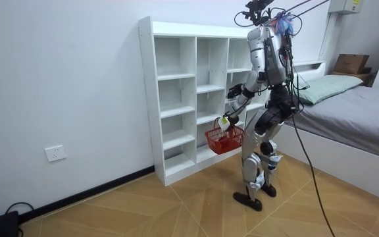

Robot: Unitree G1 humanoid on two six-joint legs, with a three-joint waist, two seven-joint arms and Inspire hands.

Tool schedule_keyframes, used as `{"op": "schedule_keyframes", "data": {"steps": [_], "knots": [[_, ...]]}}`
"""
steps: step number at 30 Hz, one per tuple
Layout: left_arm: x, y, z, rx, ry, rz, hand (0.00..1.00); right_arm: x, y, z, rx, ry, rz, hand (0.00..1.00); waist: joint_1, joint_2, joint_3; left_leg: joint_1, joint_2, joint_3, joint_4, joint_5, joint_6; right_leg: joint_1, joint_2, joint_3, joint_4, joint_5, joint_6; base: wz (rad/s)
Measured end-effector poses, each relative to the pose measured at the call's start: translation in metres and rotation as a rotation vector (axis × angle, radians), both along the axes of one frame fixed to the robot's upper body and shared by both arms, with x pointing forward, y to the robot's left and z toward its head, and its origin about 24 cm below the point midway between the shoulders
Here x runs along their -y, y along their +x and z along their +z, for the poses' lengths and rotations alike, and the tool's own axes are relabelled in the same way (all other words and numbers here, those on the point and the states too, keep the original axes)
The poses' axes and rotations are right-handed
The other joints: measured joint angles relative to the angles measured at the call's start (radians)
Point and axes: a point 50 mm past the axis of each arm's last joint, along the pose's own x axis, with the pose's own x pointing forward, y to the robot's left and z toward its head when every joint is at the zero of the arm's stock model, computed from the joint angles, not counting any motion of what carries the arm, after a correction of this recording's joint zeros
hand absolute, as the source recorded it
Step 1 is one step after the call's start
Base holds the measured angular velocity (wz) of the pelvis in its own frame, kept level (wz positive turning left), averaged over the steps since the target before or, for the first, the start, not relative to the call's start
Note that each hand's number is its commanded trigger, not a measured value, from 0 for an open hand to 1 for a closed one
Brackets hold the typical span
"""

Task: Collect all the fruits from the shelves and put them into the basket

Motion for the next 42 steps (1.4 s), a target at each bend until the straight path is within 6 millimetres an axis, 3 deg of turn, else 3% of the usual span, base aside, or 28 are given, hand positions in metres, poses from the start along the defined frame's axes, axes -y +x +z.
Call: {"op": "schedule_keyframes", "data": {"steps": [4, 29, 30, 31, 32, 42], "knots": [[0.002, 0.001, 0.002, 0.008, -0.012, -0.013, 1.0, 0.006, 0.0, 0.001, -0.01, -0.013, -0.014, 0.0, 0.003, -0.002, -0.0003, 0.009, -0.014, 0.007, -0.028, 0.019, 0.005, -0.006, -0.014, 0.0, 0.009, -0.004, 0.002, 0.07], [0.005, 0.0, 0.001, 0.004, -0.015, -0.033, 1.0, 0.009, -0.002, -0.004, -0.069, -0.149, -0.02, 0.0, 0.017, -0.011, 0.0043, 0.006, -0.014, 0.006, -0.028, 0.024, 0.005, -0.005, -0.017, -0.011, 0.005, -0.004, 0.003, 0.01], [0.005, 0.0, 0.001, 0.004, -0.015, -0.032, 1.0, 0.009, -0.002, -0.004, -0.069, -0.149, -0.021, 0.07, 0.017, -0.011, 0.0043, 0.006, -0.014, 0.005, -0.028, 0.024, 0.005, -0.005, -0.017, -0.011, 0.006, -0.004, 0.003, 0.0], [0.005, 0.0, 0.001, 0.004, -0.015, -0.033, 1.0, 0.009, -0.002, -0.003, -0.068, -0.15, -0.022, 0.5, 0.017, -0.011, 0.0043, 0.006, -0.014, 0.005, -0.028, 0.024, 0.005, -0.005, -0.017, -0.011, 0.006, -0.004, 0.002, 0.0], [0.005, 0.0, 0.001, 0.004, -0.015, -0.033, 1.0, 0.009, -0.002, -0.003, -0.068, -0.151, -0.023, 1.0, 0.017, -0.011, 0.0043, 0.006, -0.014, 0.005, -0.028, 0.024, 0.005, -0.005, -0.017, -0.011, 0.006, -0.004, 0.002, 0.0], [0.005, 0.0, 0.002, 0.004, -0.016, -0.033, 1.0, 0.014, -0.003, 0.0, -0.061, -0.219, -0.049, 1.0, 0.02, -0.011, 0.0041, 0.005, -0.013, 0.003, -0.028, 0.024, 0.005, -0.003, -0.015, -0.012, 0.005, -0.003, 0.002, 0.0]]}}
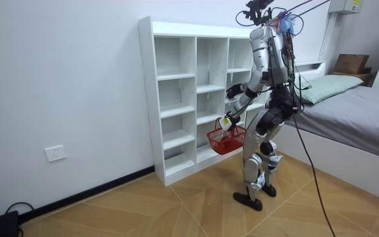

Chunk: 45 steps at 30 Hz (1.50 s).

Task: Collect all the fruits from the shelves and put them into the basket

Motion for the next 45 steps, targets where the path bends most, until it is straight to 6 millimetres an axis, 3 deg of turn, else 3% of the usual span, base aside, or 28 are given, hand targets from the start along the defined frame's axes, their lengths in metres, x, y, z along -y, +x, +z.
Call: {"op": "schedule_keyframes", "data": {"steps": [29, 35, 41, 45], "knots": [[0.001, 0.005, 0.004, 0.012, -0.029, 0.017, 1.0, -0.005, 0.003, 0.003, 0.004, -0.036, 0.029, 1.0, -0.002, 0.004, 0.0017, -0.001, 0.003, 0.001, -0.01, 0.0, -0.001, 0.001, 0.002, -0.008, -0.014, 0.002, -0.001, 0.0], [0.0, 0.009, 0.006, 0.022, -0.026, 0.021, 1.0, -0.03, 0.007, 0.01, 0.073, -0.018, 0.14, 1.0, -0.016, 0.005, 0.0008, 0.0, 0.004, 0.0, 0.0, 0.0, -0.001, 0.01, 0.004, -0.008, -0.016, 0.003, 0.0, 0.02], [0.0, 0.013, 0.008, 0.035, -0.028, 0.025, 1.0, -0.048, -0.003, 0.001, 0.097, 0.011, 0.185, 1.0, -0.036, 0.009, -0.0018, 0.006, 0.007, -0.001, 0.004, 0.0, -0.001, 0.02, 0.008, -0.007, -0.018, 0.006, 0.001, 0.02], [0.004, 0.013, 0.008, 0.037, -0.036, 0.038, 1.0, -0.067, -0.017, -0.012, 0.092, 0.05, 0.234, 1.0, -0.059, 0.033, -0.0177, 0.014, 0.017, 0.001, 0.006, 0.0, -0.001, 0.037, 0.021, -0.008, -0.048, 0.02, -0.003, -0.04]]}}
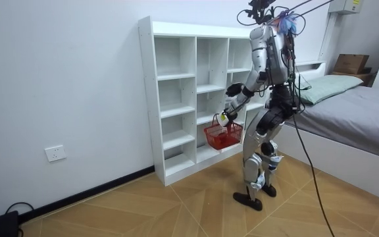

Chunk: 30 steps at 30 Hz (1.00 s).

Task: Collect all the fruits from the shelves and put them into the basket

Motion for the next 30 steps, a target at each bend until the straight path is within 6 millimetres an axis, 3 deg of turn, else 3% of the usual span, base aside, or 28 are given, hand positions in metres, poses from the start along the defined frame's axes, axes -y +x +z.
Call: {"op": "schedule_keyframes", "data": {"steps": [1, 5, 12, 23, 30], "knots": [[0.004, 0.0, 0.0, 0.002, -0.012, 0.009, 1.0, -0.005, -0.003, -0.005, -0.018, -0.003, 0.023, 1.0, -0.003, 0.009, -0.0058, 0.008, 0.0, 0.001, -0.002, 0.0, 0.0, 0.008, 0.0, 0.0, -0.002, 0.001, 0.0, -0.08], [0.011, 0.0, 0.0, 0.003, -0.034, 0.005, 1.0, -0.02, -0.009, -0.016, -0.055, 0.009, 0.079, 1.0, -0.007, 0.021, -0.0157, 0.046, -0.001, 0.005, -0.015, 0.002, -0.002, 0.034, 0.002, 0.012, -0.003, 0.001, 0.0, -0.08], [0.013, 0.0, 0.0, 0.003, -0.041, 0.005, 1.0, -0.041, -0.019, -0.02, -0.051, -0.029, 0.173, 1.0, -0.028, 0.022, -0.016, 0.055, 0.003, 0.002, -0.007, 0.002, -0.003, 0.048, 0.007, 0.014, -0.003, 0.004, -0.002, 0.0], [0.018, 0.001, 0.001, 0.006, -0.062, 0.013, 1.0, -0.056, -0.025, -0.017, -0.029, 0.016, 0.257, 1.0, -0.024, 0.024, -0.0173, 0.053, 0.005, 0.003, -0.006, 0.003, -0.004, 0.048, 0.014, 0.022, -0.007, 0.006, -0.001, 0.0], [0.021, -0.001, 0.004, 0.02, -0.079, 0.011, 1.0, -0.071, -0.043, -0.031, -0.091, 0.036, 0.356, 1.0, -0.024, 0.035, -0.0246, 0.053, 0.005, 0.005, -0.013, 0.003, -0.004, 0.048, 0.016, 0.023, -0.018, 0.009, 0.0, 0.0]]}}
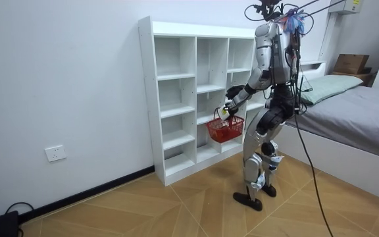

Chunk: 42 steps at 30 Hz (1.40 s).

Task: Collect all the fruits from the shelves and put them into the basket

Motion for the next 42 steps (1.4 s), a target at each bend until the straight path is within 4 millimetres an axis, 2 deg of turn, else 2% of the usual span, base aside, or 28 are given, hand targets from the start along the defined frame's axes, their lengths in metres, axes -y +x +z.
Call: {"op": "schedule_keyframes", "data": {"steps": [4, 11, 21, 32, 33, 34, 35, 37, 42], "knots": [[0.002, 0.001, 0.005, 0.025, -0.013, -0.004, 1.0, -0.013, -0.008, -0.006, -0.023, -0.011, 0.07, 1.0, -0.002, 0.001, -0.0006, 0.002, 0.0, 0.004, 0.0, 0.0, 0.0, -0.001, -0.001, 0.001, 0.001, 0.0, 0.0, 0.0], [0.004, 0.001, 0.005, 0.028, -0.021, -0.004, 1.0, -0.021, -0.014, -0.004, -0.016, -0.014, 0.121, 1.0, -0.001, 0.002, -0.0012, 0.002, 0.0, 0.004, 0.0, 0.0, 0.0, -0.002, -0.001, 0.001, 0.002, 0.001, -0.001, 0.0], [0.012, 0.001, 0.006, 0.031, -0.04, -0.02, 1.0, -0.034, -0.025, -0.013, -0.072, -0.014, 0.222, 1.0, 0.003, 0.008, -0.0012, -0.003, 0.001, 0.003, 0.001, -0.001, 0.0, -0.006, -0.001, 0.0, 0.003, 0.001, -0.001, 0.0], [0.022, -0.001, 0.011, 0.048, -0.069, -0.061, 1.0, -0.035, -0.027, -0.015, -0.093, -0.026, 0.268, 1.0, 0.003, 0.013, -0.0014, -0.017, 0.001, 0.0, 0.004, -0.001, 0.0, -0.017, -0.001, -0.003, 0.002, 0.001, -0.001, 0.01], [0.022, -0.002, 0.01, 0.046, -0.07, -0.065, 1.0, -0.034, -0.026, -0.015, -0.092, -0.027, 0.263, 0.89, -0.001, 0.013, -0.0014, -0.017, 0.0, 0.0, 0.003, -0.001, 0.0, -0.017, -0.001, -0.003, 0.002, 0.001, -0.001, 0.0], [0.022, -0.002, 0.01, 0.045, -0.074, -0.07, 1.0, -0.034, -0.026, -0.015, -0.092, -0.028, 0.264, 0.62, 0.0, 0.013, -0.0013, -0.017, 0.0, 0.0, 0.001, -0.001, 0.0, -0.018, -0.001, -0.002, 0.002, 0.001, -0.001, 0.0], [0.022, -0.003, 0.01, 0.044, -0.077, -0.074, 1.0, -0.034, -0.027, -0.015, -0.093, -0.028, 0.265, 0.53, -0.001, 0.013, -0.0013, -0.017, 0.0, 0.0, 0.001, -0.001, 0.0, -0.018, -0.001, -0.002, 0.002, 0.001, -0.001, 0.0], [0.022, -0.004, 0.009, 0.04, -0.079, -0.081, 1.0, -0.034, -0.027, -0.016, -0.097, -0.028, 0.269, 0.02, -0.001, 0.013, -0.0013, -0.017, 0.0, 0.0, 0.0, -0.001, 0.0, -0.018, -0.001, -0.002, 0.001, 0.001, -0.001, 0.0], [0.024, -0.006, 0.009, 0.033, -0.088, -0.106, 1.0, -0.034, -0.026, -0.013, -0.083, -0.024, 0.264, 0.0, -0.001, 0.013, -0.0016, -0.017, 0.0, 0.0, -0.001, -0.001, 0.0, -0.016, 0.001, -0.001, -0.004, 0.001, -0.001, 0.0]]}}
